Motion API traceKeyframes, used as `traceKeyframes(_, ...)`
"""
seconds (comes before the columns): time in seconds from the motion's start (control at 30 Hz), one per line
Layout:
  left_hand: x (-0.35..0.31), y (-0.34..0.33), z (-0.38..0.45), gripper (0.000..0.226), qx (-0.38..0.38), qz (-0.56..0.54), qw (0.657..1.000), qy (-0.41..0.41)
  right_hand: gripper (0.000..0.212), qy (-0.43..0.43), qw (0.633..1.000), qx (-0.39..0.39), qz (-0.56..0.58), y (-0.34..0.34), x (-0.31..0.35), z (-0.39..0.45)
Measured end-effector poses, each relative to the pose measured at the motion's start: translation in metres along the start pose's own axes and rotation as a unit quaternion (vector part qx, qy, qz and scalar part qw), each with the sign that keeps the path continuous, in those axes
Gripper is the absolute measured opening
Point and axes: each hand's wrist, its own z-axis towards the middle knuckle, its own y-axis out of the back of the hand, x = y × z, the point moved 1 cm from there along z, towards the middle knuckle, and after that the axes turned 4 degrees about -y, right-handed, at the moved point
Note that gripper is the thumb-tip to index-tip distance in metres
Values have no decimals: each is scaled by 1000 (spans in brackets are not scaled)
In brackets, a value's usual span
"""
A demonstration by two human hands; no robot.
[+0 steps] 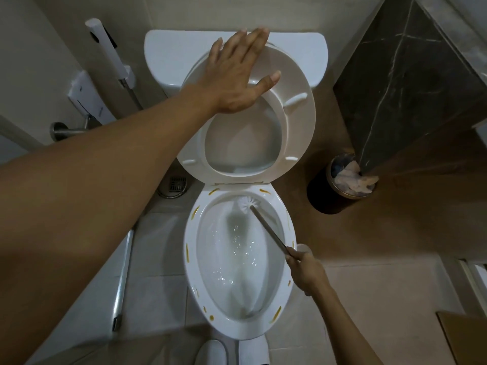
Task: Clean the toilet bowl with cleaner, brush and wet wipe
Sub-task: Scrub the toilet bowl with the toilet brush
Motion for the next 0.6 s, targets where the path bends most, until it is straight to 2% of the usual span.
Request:
traceKeyframes(0.13,0,-1,0,76,2,-8,1000,-1,35,22,999,42,14,-11,15,4)
traceKeyframes(0.23,0,0,-1,76,3,-9,1000,-3,36,45,991,117,-41,-15,36,4)
traceKeyframes(0.33,0,0,0,76,6,-7,1000,-3,34,28,977,206,-52,8,45,-7)
traceKeyframes(0.4,0,0,0,75,6,-6,1000,-1,34,25,958,260,-117,28,48,-15)
traceKeyframes(0.5,0,-1,0,76,4,-3,1000,-2,33,18,947,265,-182,43,56,-16)
traceKeyframes(0.6,1,-1,0,78,9,2,1000,-4,18,33,971,211,-112,29,65,-10)
